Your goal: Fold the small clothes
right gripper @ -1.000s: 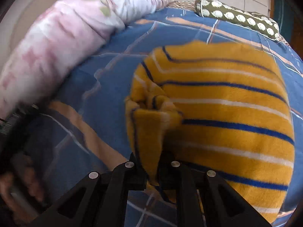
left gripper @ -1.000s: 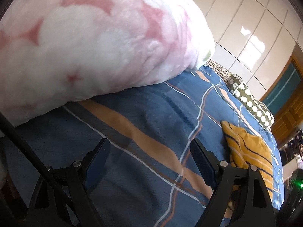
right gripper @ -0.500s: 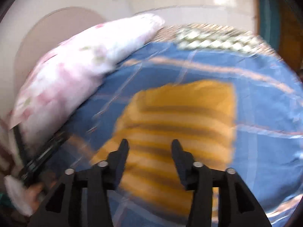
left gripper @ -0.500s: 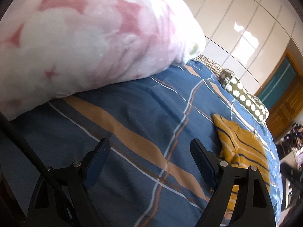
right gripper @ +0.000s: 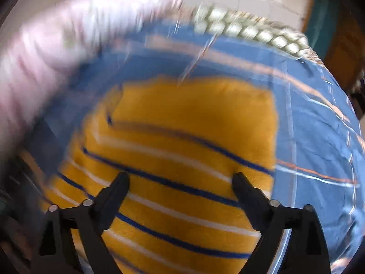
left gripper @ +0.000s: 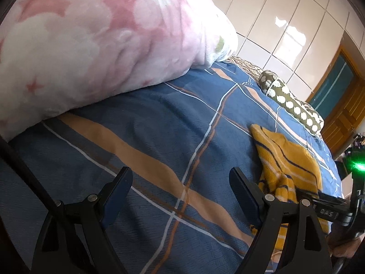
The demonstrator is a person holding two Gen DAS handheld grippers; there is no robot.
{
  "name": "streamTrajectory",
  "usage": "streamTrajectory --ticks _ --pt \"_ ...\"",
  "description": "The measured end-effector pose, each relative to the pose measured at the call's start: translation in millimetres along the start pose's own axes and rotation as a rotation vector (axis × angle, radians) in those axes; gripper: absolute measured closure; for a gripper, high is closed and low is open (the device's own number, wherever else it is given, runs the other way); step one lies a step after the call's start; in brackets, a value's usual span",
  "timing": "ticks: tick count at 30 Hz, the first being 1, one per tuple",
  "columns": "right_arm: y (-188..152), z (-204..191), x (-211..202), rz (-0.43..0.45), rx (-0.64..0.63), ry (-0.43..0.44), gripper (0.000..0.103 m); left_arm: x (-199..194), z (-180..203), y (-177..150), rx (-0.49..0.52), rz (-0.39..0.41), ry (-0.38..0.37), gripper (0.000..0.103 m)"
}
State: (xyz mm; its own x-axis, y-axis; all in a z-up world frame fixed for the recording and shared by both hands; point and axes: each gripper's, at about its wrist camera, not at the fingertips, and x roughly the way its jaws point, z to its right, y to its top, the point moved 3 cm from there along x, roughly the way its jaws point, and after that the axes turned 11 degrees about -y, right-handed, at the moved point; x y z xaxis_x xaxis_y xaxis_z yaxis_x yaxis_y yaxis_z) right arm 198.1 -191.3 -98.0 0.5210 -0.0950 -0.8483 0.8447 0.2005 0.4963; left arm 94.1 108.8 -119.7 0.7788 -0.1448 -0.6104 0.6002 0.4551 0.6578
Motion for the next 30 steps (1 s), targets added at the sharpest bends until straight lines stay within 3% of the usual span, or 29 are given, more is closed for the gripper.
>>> streamTrajectory --ticks 1,2,3,5,8,12,14,19,22,25,27,30 --pt "3 0 -6 0.031 0.02 0.003 0.035 -1 0 0 0.005 0.001 0.002 0.018" --pt "5 3 -11 0.049 0.047 -0.002 0.069 0 2 -1 0.01 0.004 0.007 0.018" --pt "7 9 -17 0.067 0.084 0.025 0.084 0 4 0 0.012 0.004 0.009 0.018" --pt "8 27 -27 0.088 0.146 0.076 0.09 3 9 -1 0.02 -0.001 0.009 0.018" --pt "4 48 -39 0.115 0.163 0.044 0.093 5 13 -3 0.041 -0.006 0.012 0.018" --pt "-14 103 -41 0.106 0.3 -0.008 0.093 5 20 -6 0.063 -0.007 0.007 0.018" --pt "-19 112 -29 0.064 0.296 -0.018 0.092 7 23 -7 0.069 -0.012 0.001 0.018" --pt "-26 83 -17 0.017 0.181 -0.012 0.077 9 30 -11 0.081 -0.023 -0.004 0.018" --pt "-21 93 -42 0.112 0.275 0.002 0.068 8 30 -11 0.09 -0.018 -0.002 0.018" --pt "-11 89 -77 0.228 0.302 0.055 0.051 6 26 -10 0.06 -0.015 -0.015 0.018" --pt "0 66 -80 0.21 0.237 0.147 0.044 7 26 -9 0.048 -0.019 -0.024 0.018" --pt "16 28 -70 0.162 0.144 0.205 0.032 6 28 -10 0.066 -0.022 -0.028 0.018"
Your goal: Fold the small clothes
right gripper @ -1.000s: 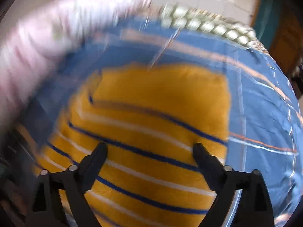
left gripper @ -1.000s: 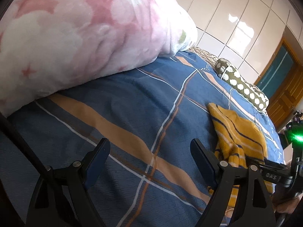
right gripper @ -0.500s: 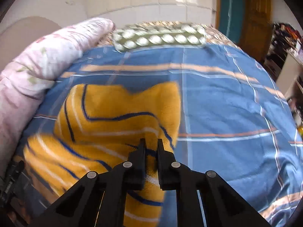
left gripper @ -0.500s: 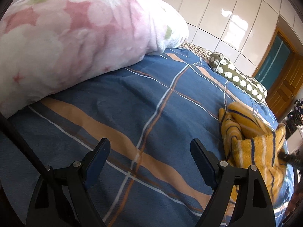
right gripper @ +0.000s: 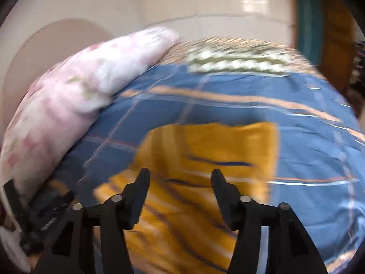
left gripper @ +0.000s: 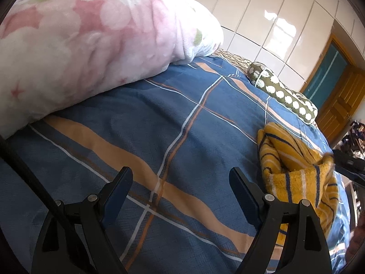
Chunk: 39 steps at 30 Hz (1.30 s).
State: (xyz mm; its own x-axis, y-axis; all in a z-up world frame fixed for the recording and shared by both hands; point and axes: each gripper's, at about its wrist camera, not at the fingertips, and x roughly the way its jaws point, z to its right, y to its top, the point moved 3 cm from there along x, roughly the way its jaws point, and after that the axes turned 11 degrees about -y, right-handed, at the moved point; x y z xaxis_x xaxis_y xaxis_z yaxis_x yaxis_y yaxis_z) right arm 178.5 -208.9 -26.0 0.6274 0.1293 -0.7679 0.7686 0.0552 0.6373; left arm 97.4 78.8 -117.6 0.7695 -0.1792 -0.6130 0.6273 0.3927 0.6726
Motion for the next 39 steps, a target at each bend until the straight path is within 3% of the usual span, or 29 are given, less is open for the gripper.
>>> streamTrajectory --ticks 1,2,3,4,7,9,11,13,14,16,18,20,26,28,30,31,32,34,39 --pt "-1 -9 11 -0.019 -0.021 -0.036 0.032 -1 0 0 0.005 0.001 0.0 0.018" --pt "-4 -13 21 -0.058 -0.02 -0.046 0.046 -3 -3 1 0.002 0.006 0.001 0.018" --pt "-11 -20 36 -0.135 0.008 0.02 0.074 -5 -6 2 -0.007 0.011 0.002 0.018" --pt "-21 -31 46 -0.211 0.04 0.108 0.086 -7 -9 3 -0.017 0.015 0.002 0.018" --pt "-49 -62 48 -0.262 -0.011 0.23 0.084 -10 -24 7 -0.083 0.024 -0.007 0.018" --pt "-60 -73 47 -0.359 0.024 0.4 0.085 -11 -30 7 -0.114 0.024 -0.016 0.018" --pt "-63 -85 36 -0.373 -0.02 0.456 0.084 -12 -30 8 -0.108 0.025 -0.016 0.018" --pt "-57 -92 21 -0.31 -0.093 0.429 0.084 -12 -31 6 -0.105 0.026 -0.017 0.018" --pt "-49 -93 12 -0.254 -0.12 0.377 0.079 -12 -32 6 -0.106 0.024 -0.016 0.018" --pt "-29 -90 7 -0.168 -0.129 0.237 0.062 -10 -33 5 -0.118 0.018 -0.017 0.018" --pt "-14 -94 10 -0.127 -0.138 0.13 0.035 -8 -34 4 -0.127 0.013 -0.019 0.018" --pt "-6 -104 19 -0.114 -0.18 0.031 0.023 -7 -33 4 -0.126 0.01 -0.021 0.018" --pt "-21 -150 87 -0.223 -0.376 -0.258 0.023 -7 -32 5 -0.107 0.007 -0.016 0.018" --pt "-35 -153 101 -0.232 -0.436 -0.35 0.03 -5 -32 4 -0.106 -0.001 -0.012 0.018" --pt "-44 -148 92 -0.173 -0.496 -0.424 0.072 -4 -33 4 -0.111 -0.004 -0.011 0.018" --pt "-41 -142 82 -0.162 -0.457 -0.381 0.076 -4 -33 3 -0.112 -0.004 -0.009 0.018" --pt "-34 -133 73 -0.156 -0.402 -0.343 0.087 -3 -32 3 -0.113 -0.006 -0.008 0.018" --pt "-17 -108 48 -0.119 -0.284 -0.294 0.09 -1 -30 2 -0.108 -0.01 -0.007 0.018" --pt "15 10 -30 -0.009 0.031 -0.211 0.093 4 -24 -1 -0.081 -0.021 0.0 0.018"
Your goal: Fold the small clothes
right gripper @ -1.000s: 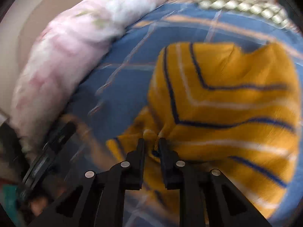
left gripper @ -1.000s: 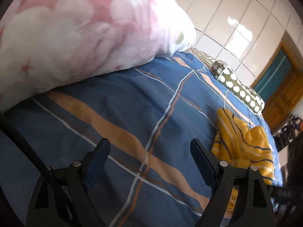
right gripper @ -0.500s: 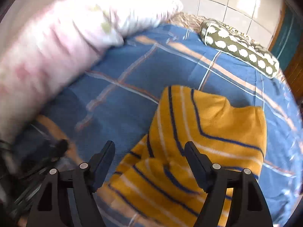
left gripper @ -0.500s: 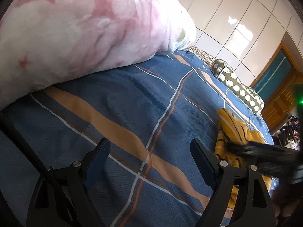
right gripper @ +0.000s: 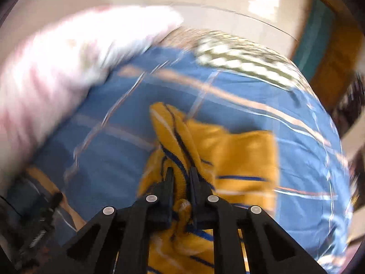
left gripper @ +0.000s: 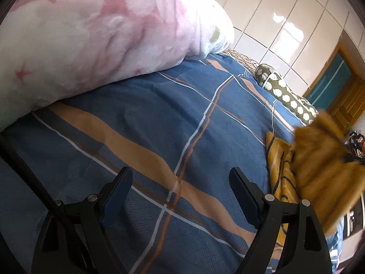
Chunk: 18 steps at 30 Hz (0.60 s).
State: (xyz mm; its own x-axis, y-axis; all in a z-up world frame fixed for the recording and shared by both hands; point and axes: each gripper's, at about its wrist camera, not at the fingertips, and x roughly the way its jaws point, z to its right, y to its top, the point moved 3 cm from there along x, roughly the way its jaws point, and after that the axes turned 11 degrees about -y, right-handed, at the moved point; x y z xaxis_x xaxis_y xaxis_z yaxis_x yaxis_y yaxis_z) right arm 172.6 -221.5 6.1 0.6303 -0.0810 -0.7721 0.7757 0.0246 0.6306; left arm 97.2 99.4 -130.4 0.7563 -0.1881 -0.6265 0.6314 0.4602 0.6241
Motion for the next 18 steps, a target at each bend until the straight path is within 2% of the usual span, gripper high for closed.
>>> streamTrajectory --ticks 4,8,10,12,16,18 --pt "-3 137 -12 0.007 0.259 -0.091 0.097 3 1 -1 -0.006 -0.005 0.005 0.018" --pt "-26 236 -6 -0.016 0.448 -0.216 0.097 7 7 -3 0.007 -0.009 0.013 0.018" --pt "-38 268 2 -0.041 0.528 -0.203 0.097 8 11 -5 0.018 -0.011 0.017 0.018" --pt "-43 277 17 -0.076 0.557 -0.145 0.097 10 15 -6 0.034 -0.015 0.019 0.018" --pt "-57 299 33 -0.094 0.677 -0.135 0.09 10 16 -6 0.043 -0.015 0.016 0.018" --pt "-72 308 30 -0.09 0.72 -0.147 0.065 9 14 -5 0.035 -0.014 0.013 0.018"
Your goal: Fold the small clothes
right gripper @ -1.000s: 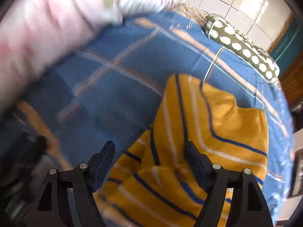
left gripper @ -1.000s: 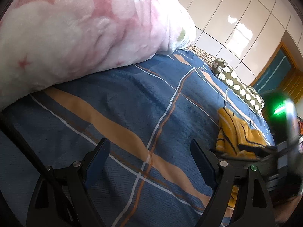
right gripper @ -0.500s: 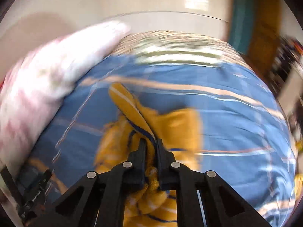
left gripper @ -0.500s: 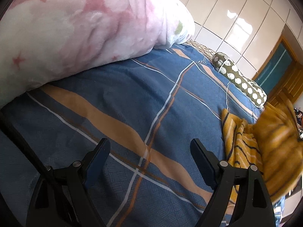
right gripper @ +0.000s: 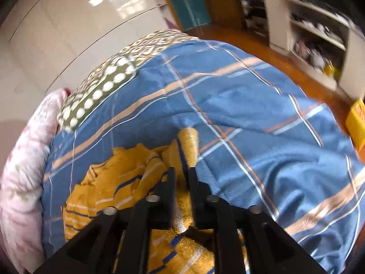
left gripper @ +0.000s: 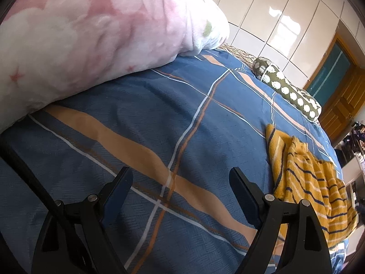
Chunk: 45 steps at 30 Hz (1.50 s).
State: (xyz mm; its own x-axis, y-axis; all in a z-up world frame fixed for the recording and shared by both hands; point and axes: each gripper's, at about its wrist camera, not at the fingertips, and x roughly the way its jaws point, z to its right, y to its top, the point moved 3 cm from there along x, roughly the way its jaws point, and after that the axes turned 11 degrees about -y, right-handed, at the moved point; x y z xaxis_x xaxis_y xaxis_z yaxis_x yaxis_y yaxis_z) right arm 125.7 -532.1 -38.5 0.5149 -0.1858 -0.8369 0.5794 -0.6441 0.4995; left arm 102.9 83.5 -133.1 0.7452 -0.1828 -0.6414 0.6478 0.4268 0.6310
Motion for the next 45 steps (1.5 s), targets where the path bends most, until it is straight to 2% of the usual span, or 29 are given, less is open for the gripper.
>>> streamTrajectory --ticks 2,6,9,12,13,14,15,17,19,21,22,23,24,25,27,28,30,34,38,40,41,42,43,44,45 --pt "-8 20 -8 0.014 0.03 0.031 0.05 -2 -4 0 -0.012 0.001 -0.004 0.018" --pt "-40 46 -18 -0.015 0.048 0.114 0.037 -2 -2 -2 -0.013 -0.005 -0.013 0.018" --pt "-57 47 -12 -0.048 0.021 0.144 0.037 -1 3 -5 0.013 -0.008 -0.006 0.018" --pt "-60 34 2 -0.029 -0.087 0.075 0.032 -1 9 -8 0.033 -0.014 -0.008 0.018" --pt "-61 29 9 -0.054 -0.11 0.084 0.036 -1 12 -9 0.04 -0.012 -0.009 0.018" --pt "-63 24 16 -0.095 -0.132 0.1 0.082 -2 16 -10 0.052 -0.007 -0.014 0.018" --pt "-65 22 20 -0.111 -0.146 0.089 0.092 -3 20 -10 0.06 -0.004 -0.022 0.018" --pt "-66 33 21 -0.073 -0.177 -0.015 0.094 -4 32 -12 0.073 -0.008 -0.068 0.018" --pt "-68 58 32 -0.092 -0.15 -0.109 0.094 -3 44 -15 0.085 -0.024 -0.118 0.018" --pt "-69 75 32 -0.101 -0.092 -0.09 0.091 3 62 -22 0.126 -0.046 -0.141 0.018" --pt "-69 82 24 -0.081 -0.051 -0.042 0.087 7 70 -26 0.152 -0.057 -0.141 0.018" --pt "-69 86 14 -0.054 -0.026 -0.013 0.076 11 79 -31 0.187 -0.073 -0.141 0.018" --pt "-68 89 6 -0.03 -0.008 0.002 0.072 15 88 -36 0.219 -0.09 -0.145 0.018" --pt "-69 94 -9 0.007 0.03 0.045 0.07 17 92 -39 0.234 -0.097 -0.148 0.018" --pt "-72 99 -22 0.003 0.07 0.156 0.051 20 100 -45 0.259 -0.11 -0.154 0.018" --pt "-77 102 -28 -0.012 0.095 0.22 0.048 21 102 -47 0.266 -0.113 -0.157 0.018" --pt "-84 105 -31 -0.039 0.113 0.28 0.046 22 103 -49 0.272 -0.114 -0.152 0.018" --pt "-108 105 -18 -0.106 0.144 0.337 0.045 25 98 -51 0.259 -0.122 -0.139 0.018" --pt "-115 97 8 -0.155 0.18 0.338 0.045 24 91 -52 0.249 -0.125 -0.132 0.018" --pt "-112 92 21 -0.147 0.19 0.308 0.045 24 90 -52 0.248 -0.125 -0.133 0.018" --pt "-109 91 23 -0.131 0.193 0.3 0.048 23 89 -51 0.249 -0.124 -0.134 0.018" --pt "-105 87 24 -0.121 0.182 0.285 0.071 23 90 -51 0.249 -0.121 -0.133 0.018" --pt "-101 83 24 -0.12 0.166 0.258 0.088 21 89 -50 0.249 -0.116 -0.134 0.018" --pt "-98 79 19 -0.112 0.162 0.228 0.094 19 86 -47 0.245 -0.107 -0.134 0.018" --pt "-94 72 12 -0.089 0.145 0.199 0.094 15 82 -44 0.236 -0.095 -0.132 0.018"
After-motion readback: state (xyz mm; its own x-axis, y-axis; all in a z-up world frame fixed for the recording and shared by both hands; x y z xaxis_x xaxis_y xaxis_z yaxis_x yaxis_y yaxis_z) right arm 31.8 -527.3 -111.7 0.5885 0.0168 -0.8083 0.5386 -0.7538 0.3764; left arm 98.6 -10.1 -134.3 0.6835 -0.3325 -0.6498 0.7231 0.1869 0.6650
